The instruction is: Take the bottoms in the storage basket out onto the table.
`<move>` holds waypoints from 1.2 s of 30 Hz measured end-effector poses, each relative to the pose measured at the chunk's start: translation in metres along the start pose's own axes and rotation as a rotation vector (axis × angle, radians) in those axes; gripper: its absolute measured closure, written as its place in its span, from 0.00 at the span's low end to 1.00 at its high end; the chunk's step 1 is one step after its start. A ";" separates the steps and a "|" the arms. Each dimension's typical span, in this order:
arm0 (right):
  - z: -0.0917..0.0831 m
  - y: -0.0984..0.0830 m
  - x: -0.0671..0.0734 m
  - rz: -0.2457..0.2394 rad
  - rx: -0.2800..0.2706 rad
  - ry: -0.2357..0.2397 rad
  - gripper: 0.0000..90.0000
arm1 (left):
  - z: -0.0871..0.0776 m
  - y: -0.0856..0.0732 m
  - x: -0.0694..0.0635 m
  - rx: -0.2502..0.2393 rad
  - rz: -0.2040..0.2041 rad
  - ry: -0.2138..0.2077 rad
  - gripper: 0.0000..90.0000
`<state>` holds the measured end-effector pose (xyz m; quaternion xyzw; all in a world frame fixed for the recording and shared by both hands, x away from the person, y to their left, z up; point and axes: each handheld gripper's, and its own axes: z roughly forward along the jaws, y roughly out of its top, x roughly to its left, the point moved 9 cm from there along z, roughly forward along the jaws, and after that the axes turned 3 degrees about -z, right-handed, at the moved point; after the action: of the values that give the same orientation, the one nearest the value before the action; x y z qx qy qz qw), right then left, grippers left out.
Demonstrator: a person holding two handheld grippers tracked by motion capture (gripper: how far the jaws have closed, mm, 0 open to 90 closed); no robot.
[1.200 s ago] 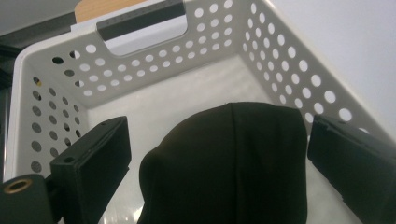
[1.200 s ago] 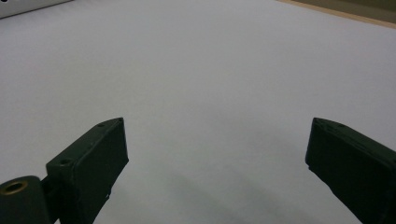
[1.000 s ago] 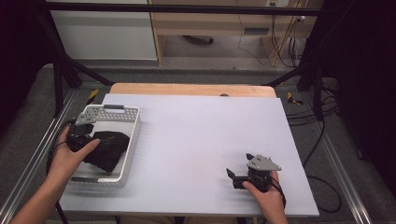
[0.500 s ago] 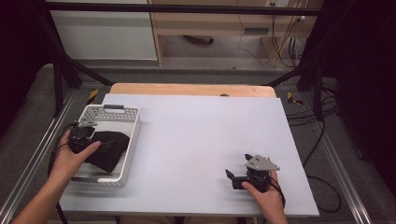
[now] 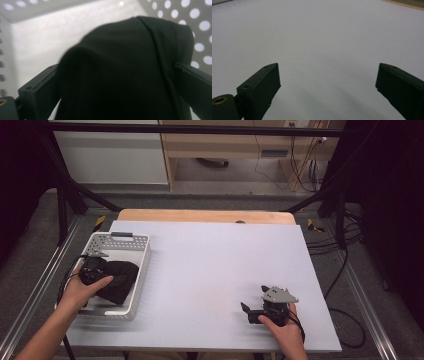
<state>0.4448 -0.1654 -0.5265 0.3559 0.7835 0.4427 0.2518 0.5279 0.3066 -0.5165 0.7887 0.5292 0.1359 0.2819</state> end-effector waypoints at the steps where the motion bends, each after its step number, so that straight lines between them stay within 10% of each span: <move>1: 0.000 0.000 0.000 0.000 0.000 0.000 0.07 | 0.003 -0.002 -0.001 0.015 0.009 0.006 0.00; 18: 0.000 -0.001 0.000 -0.004 0.004 -0.003 0.07 | -0.011 0.008 -0.001 -0.041 0.042 -0.008 0.59; 36: -0.002 0.000 -0.004 0.006 -0.005 -0.022 0.07 | -0.059 0.054 0.000 -0.263 0.048 0.058 0.65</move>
<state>0.4456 -0.1692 -0.5250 0.3623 0.7786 0.4416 0.2598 0.5386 0.3090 -0.4370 0.7529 0.4959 0.2335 0.3643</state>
